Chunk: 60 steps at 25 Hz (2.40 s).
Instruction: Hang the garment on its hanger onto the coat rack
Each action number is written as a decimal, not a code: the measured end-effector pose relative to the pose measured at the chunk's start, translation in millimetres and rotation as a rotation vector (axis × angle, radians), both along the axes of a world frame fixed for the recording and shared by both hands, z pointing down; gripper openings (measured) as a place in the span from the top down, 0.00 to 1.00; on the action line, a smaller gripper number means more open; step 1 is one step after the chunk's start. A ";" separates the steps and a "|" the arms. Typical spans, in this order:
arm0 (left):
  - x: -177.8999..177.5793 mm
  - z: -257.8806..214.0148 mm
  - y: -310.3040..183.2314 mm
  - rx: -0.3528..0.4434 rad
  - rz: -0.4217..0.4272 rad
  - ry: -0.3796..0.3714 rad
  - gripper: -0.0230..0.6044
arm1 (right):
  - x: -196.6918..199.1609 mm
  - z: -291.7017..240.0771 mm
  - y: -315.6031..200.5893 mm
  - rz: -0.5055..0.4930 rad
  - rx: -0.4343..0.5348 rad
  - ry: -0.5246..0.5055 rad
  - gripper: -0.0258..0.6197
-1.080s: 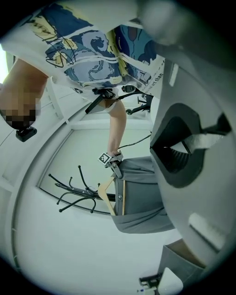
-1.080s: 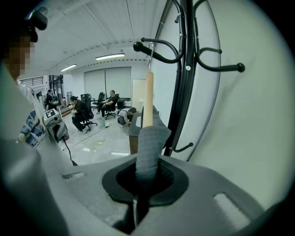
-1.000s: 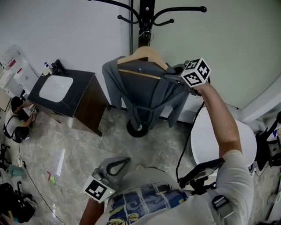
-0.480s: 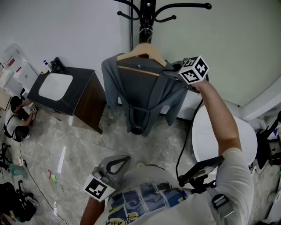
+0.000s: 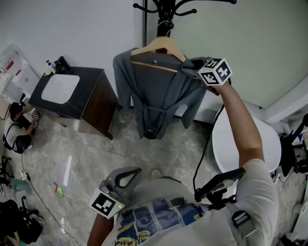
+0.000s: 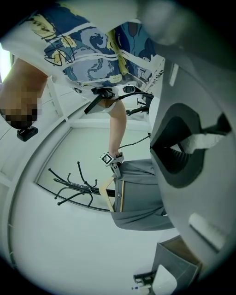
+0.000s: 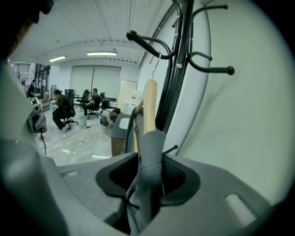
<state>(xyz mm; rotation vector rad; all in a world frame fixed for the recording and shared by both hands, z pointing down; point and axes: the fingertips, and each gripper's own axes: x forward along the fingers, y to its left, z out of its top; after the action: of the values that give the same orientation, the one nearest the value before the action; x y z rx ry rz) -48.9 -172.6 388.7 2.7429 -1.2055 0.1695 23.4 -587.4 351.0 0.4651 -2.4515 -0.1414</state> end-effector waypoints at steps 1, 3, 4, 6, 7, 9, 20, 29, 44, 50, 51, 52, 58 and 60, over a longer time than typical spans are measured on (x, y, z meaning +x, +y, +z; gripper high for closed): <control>-2.4 -0.6 4.5 -0.003 0.006 0.000 0.96 | 3.6 -3.4 -0.1 0.026 0.026 -0.001 0.74; -8.0 -0.5 12.7 -0.010 0.018 0.002 0.96 | 12.0 -10.2 1.4 0.080 0.079 -0.002 0.68; -10.9 0.5 16.5 -0.013 0.025 0.003 0.96 | 16.8 -13.4 3.3 0.109 0.113 0.002 0.67; -16.0 3.2 24.8 -0.017 0.043 0.003 0.96 | 27.4 -19.3 10.3 0.167 0.192 0.024 0.67; -18.0 4.1 29.5 -0.016 0.054 0.003 0.96 | 33.2 -23.0 15.7 0.200 0.227 0.029 0.67; -21.4 4.1 39.7 -0.009 0.082 0.005 0.96 | 45.2 -31.3 29.7 0.272 0.287 0.033 0.67; -49.3 3.6 87.6 0.015 0.192 -0.005 0.96 | 29.7 30.4 195.6 0.312 0.268 0.035 0.95; -84.3 8.5 122.1 0.003 0.195 0.006 0.96 | -16.1 90.6 344.3 0.330 0.051 -0.102 0.96; -93.8 14.6 150.5 0.001 0.228 0.000 0.96 | -86.2 96.1 478.0 0.152 -0.023 -0.143 0.96; -88.0 16.4 156.7 0.003 0.262 -0.001 0.96 | -98.5 96.0 500.4 0.118 -0.034 -0.150 0.96; -86.7 16.5 157.6 0.003 0.267 0.000 0.96 | -100.2 96.5 503.3 0.114 -0.035 -0.149 0.96; -85.5 16.6 159.0 0.003 0.270 0.002 0.96 | -101.5 96.6 506.1 0.111 -0.036 -0.149 0.96; -81.5 16.3 168.0 -0.003 0.287 0.002 0.96 | -107.1 92.4 518.3 0.093 -0.036 -0.153 0.96; -83.0 17.6 169.2 -0.004 0.285 0.002 0.96 | -109.7 92.7 520.4 0.086 -0.036 -0.151 0.96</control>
<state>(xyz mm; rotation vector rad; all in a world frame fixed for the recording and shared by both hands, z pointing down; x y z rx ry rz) -131.9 -3.3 406.3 2.8971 -0.8071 0.1985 -86.4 -67.0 443.7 0.5832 -2.5718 -0.0270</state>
